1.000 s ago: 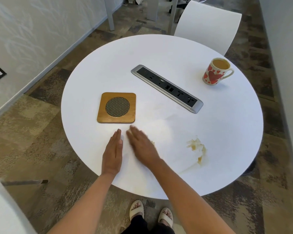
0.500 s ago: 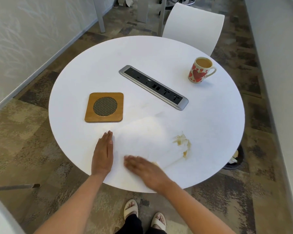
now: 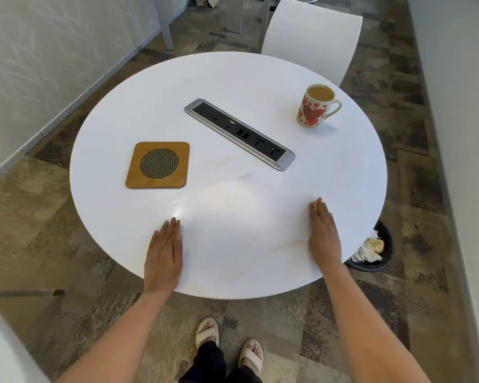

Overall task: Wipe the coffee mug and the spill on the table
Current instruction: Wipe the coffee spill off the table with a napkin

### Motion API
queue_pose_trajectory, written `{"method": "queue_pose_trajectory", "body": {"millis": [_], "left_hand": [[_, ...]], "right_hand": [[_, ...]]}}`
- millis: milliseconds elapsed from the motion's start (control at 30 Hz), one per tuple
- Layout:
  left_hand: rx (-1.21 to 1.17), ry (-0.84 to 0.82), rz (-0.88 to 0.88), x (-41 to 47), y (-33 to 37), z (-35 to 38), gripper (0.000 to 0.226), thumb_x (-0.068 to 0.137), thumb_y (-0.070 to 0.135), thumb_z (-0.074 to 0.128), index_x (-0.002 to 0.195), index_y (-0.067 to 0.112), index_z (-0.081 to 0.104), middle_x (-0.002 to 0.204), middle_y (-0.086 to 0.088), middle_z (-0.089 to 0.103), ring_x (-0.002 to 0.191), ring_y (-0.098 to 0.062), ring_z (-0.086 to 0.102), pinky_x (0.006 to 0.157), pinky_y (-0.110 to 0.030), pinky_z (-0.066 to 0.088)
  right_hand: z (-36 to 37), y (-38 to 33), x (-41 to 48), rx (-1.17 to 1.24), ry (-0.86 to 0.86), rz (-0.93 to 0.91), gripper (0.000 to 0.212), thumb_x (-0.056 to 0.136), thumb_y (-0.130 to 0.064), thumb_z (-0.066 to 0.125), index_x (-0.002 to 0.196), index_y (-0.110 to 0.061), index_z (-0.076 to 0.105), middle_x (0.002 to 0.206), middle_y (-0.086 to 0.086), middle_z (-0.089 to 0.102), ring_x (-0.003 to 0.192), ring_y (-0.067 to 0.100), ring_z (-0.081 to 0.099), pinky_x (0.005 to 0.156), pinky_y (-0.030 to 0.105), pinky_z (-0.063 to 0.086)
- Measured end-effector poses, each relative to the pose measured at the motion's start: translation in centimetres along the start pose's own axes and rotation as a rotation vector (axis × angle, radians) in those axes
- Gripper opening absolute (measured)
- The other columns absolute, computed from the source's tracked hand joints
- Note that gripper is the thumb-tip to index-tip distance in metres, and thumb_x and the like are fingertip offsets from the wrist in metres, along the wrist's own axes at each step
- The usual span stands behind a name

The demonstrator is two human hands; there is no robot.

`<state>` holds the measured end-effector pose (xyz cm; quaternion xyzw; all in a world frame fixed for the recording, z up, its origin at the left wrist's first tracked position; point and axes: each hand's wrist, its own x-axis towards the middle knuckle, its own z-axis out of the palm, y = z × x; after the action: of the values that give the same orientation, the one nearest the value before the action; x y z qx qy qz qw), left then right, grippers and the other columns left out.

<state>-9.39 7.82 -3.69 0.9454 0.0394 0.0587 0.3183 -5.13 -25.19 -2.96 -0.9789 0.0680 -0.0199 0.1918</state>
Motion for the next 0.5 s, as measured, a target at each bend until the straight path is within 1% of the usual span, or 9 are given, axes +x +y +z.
{"method": "queue_pose_trajectory", "body": {"millis": [100, 167, 233, 267, 300, 367, 400, 467, 500], "left_hand": [[-0.02, -0.037, -0.005, -0.3, 0.3, 0.5, 0.044, 0.101, 0.023, 0.023, 0.141, 0.006, 0.03, 0.149, -0.005, 0.03, 0.138, -0.012, 0.022, 0.116, -0.029, 0.01], [-0.029, -0.048, -0.015, -0.4, 0.2, 0.6, 0.045, 0.1, 0.023, 0.023, 0.142, 0.007, 0.029, 0.15, -0.005, 0.029, 0.138, -0.01, 0.021, 0.116, -0.029, 0.009], [-0.031, -0.054, -0.015, -0.4, 0.2, 0.6, 0.047, 0.1, 0.028, 0.021, 0.142, 0.007, 0.029, 0.15, -0.004, 0.028, 0.138, -0.009, 0.019, 0.116, -0.029, 0.009], [-0.032, -0.059, -0.012, -0.4, 0.2, 0.6, 0.049, 0.101, 0.031, 0.018, 0.142, 0.008, 0.029, 0.15, -0.002, 0.027, 0.138, -0.009, 0.019, 0.116, -0.029, 0.009], [-0.034, -0.06, -0.012, -0.4, 0.1, 0.6, 0.051, 0.1, 0.034, 0.017, 0.142, 0.008, 0.03, 0.15, -0.001, 0.027, 0.137, -0.008, 0.019, 0.116, -0.029, 0.009], [-0.034, -0.062, -0.022, -0.3, 0.1, 0.6, 0.052, 0.099, 0.034, 0.016, 0.142, 0.008, 0.03, 0.15, -0.001, 0.027, 0.136, -0.007, 0.019, 0.115, -0.028, 0.009], [-0.029, -0.066, -0.027, -0.3, 0.1, 0.6, 0.05, 0.1, 0.032, 0.017, 0.142, 0.008, 0.03, 0.151, -0.003, 0.027, 0.136, -0.007, 0.019, 0.115, -0.027, 0.008], [-0.021, -0.074, -0.032, -0.3, 0.1, 0.7, 0.051, 0.099, 0.03, 0.017, 0.142, 0.007, 0.029, 0.151, -0.005, 0.028, 0.137, -0.008, 0.019, 0.115, -0.027, 0.008], [-0.022, -0.075, -0.035, -0.3, 0.2, 0.6, 0.051, 0.098, 0.031, 0.017, 0.143, 0.008, 0.029, 0.151, -0.005, 0.028, 0.138, -0.009, 0.019, 0.115, -0.027, 0.008]], "right_hand": [[0.9, -2.7, -2.7, 0.054, 0.051, 0.05, 0.074, 0.08, 0.025, 0.026, 0.148, -0.003, 0.014, 0.158, 0.014, 0.008, 0.147, 0.023, 0.004, 0.12, 0.028, -0.001], [2.1, -5.4, -5.0, 0.09, 0.039, -0.02, 0.074, 0.082, 0.022, 0.024, 0.148, -0.007, 0.01, 0.158, 0.01, 0.004, 0.147, 0.022, 0.002, 0.12, 0.027, -0.003], [3.4, -8.4, -7.3, 0.147, -0.031, -0.1, 0.066, 0.089, 0.013, 0.019, 0.149, -0.015, 0.011, 0.157, -0.001, 0.005, 0.147, 0.018, 0.003, 0.118, 0.02, -0.003], [4.0, -9.9, -8.4, 0.177, -0.068, -0.164, 0.061, 0.092, 0.007, 0.017, 0.149, -0.017, 0.013, 0.156, -0.005, 0.006, 0.147, 0.016, 0.004, 0.117, 0.018, -0.004], [4.7, -11.5, -9.5, 0.194, -0.095, -0.247, 0.059, 0.093, 0.005, 0.018, 0.149, -0.016, 0.014, 0.156, -0.004, 0.005, 0.147, 0.017, 0.003, 0.117, 0.02, -0.006], [5.6, -13.6, -11.3, 0.215, -0.169, -0.432, 0.058, 0.095, 0.006, 0.03, 0.149, -0.011, 0.016, 0.156, 0.002, 0.004, 0.146, 0.019, 0.002, 0.116, 0.028, -0.01], [5.9, -13.9, -11.8, 0.218, -0.216, -0.526, 0.057, 0.094, 0.005, 0.034, 0.148, -0.008, 0.02, 0.156, 0.005, 0.008, 0.146, 0.021, 0.006, 0.118, 0.03, -0.007], [5.6, -13.3, -12.2, 0.181, -0.362, -0.724, 0.052, 0.094, 0.002, 0.026, 0.146, -0.005, 0.023, 0.156, 0.011, 0.015, 0.145, 0.025, 0.011, 0.12, 0.033, 0.001], [5.2, -12.4, -12.2, 0.144, -0.431, -0.821, 0.053, 0.094, -0.001, 0.019, 0.147, -0.005, 0.02, 0.156, 0.011, 0.014, 0.146, 0.023, 0.008, 0.12, 0.032, 0.0]]}}
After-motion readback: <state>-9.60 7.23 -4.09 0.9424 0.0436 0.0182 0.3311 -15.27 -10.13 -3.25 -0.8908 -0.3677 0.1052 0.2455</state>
